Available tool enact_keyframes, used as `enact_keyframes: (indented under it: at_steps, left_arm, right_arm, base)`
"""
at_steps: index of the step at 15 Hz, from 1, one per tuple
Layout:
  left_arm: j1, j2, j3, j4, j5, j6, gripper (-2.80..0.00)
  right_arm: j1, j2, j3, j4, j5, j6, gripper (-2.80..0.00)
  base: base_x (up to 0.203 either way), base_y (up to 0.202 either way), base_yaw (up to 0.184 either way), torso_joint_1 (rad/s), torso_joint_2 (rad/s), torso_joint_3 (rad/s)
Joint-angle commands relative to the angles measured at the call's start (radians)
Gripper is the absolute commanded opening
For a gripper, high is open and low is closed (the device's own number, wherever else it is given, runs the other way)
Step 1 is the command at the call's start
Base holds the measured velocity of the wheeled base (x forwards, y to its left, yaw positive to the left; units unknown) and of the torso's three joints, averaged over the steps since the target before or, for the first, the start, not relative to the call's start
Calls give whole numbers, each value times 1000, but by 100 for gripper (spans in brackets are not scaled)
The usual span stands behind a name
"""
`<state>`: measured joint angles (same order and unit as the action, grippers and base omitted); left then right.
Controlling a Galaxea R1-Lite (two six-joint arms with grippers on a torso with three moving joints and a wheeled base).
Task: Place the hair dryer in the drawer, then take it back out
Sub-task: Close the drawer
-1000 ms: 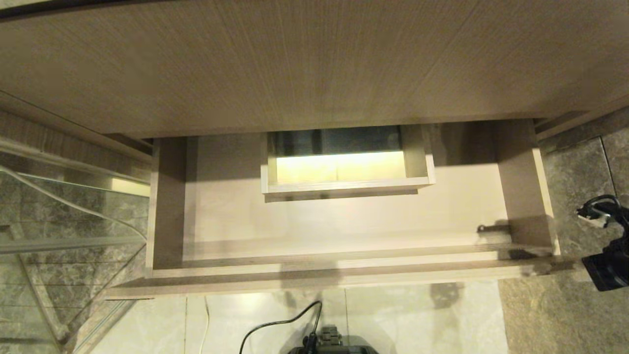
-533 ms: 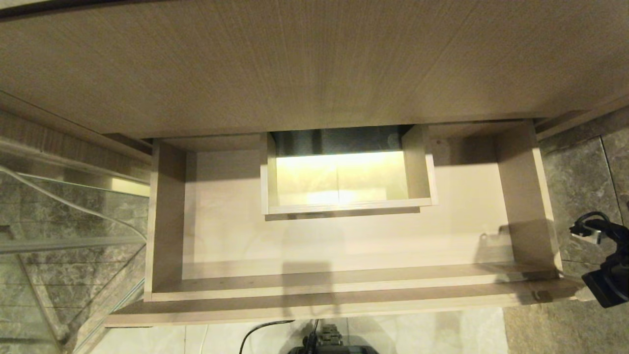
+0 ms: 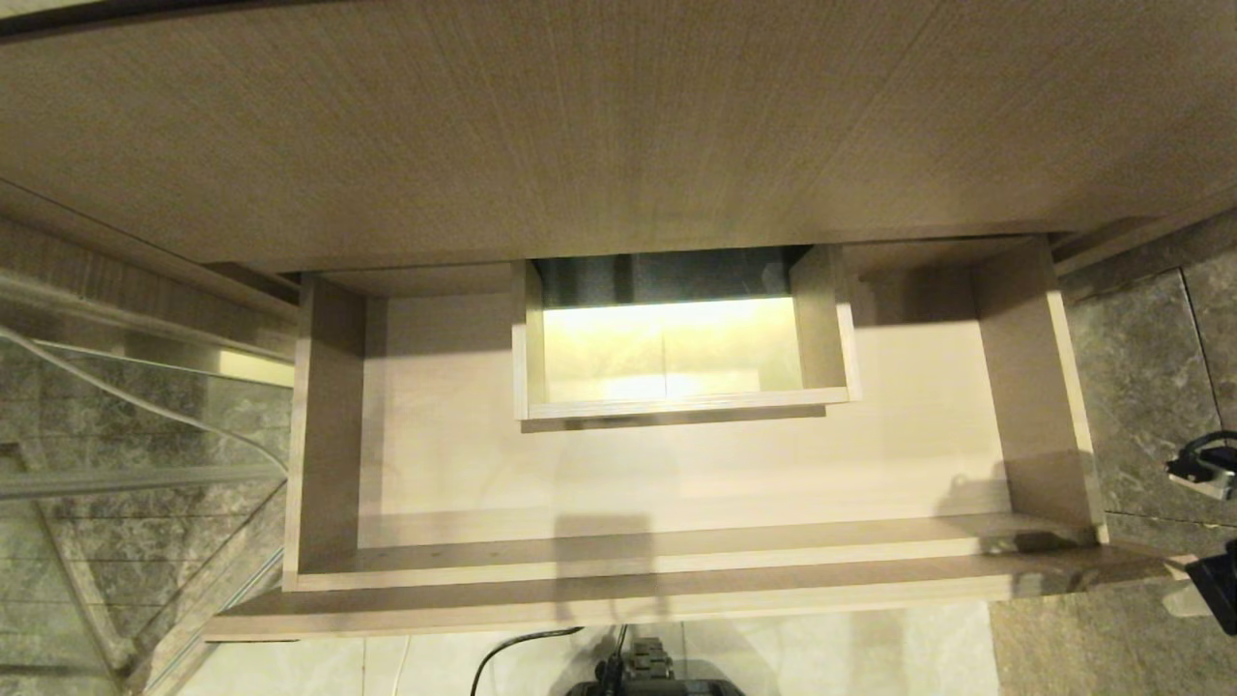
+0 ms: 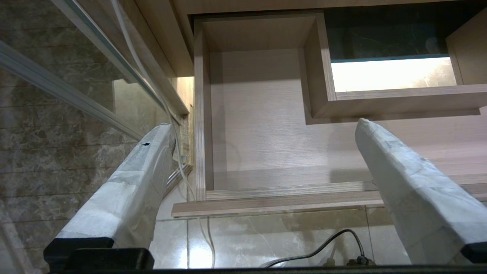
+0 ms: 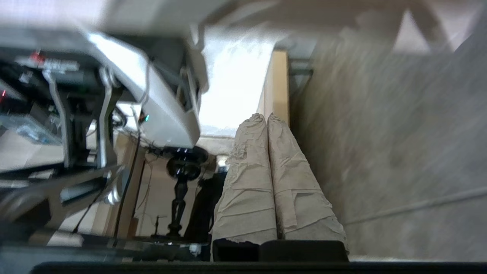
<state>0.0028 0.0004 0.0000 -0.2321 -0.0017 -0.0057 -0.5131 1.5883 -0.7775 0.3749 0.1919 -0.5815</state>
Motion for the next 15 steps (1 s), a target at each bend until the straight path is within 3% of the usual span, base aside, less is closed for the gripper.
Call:
enact_keyframes:
  at_steps: [1,6,9,12,15]
  left_arm:
    - [0,0,40,-1,0,0,0]
    - [0,0,40,-1,0,0,0]
    - [0,0,40,-1,0,-2,0]
    - [0,0,40,-1,0,0,0]
    - [0,0,40,-1,0,-1,0]
  right_arm:
    - [-7,-84,96,7,0,-32,-280]
    - [-40,-148,265,-160,-12,-41,-280]
    - [-100,-170,393,-398,-12,-51,-280]
    - [-220,-158,493,-615,-19,-176,-280]
    - [-273,-113,509,-665,-59,-201,-280]
  base:
    - [0,0,0,0,0,0]
    - [0,0,0,0,0,0]
    - [0,0,0,0,0,0]
    - [0,0,0,0,0,0]
    - [0,0,0,0,0,0]
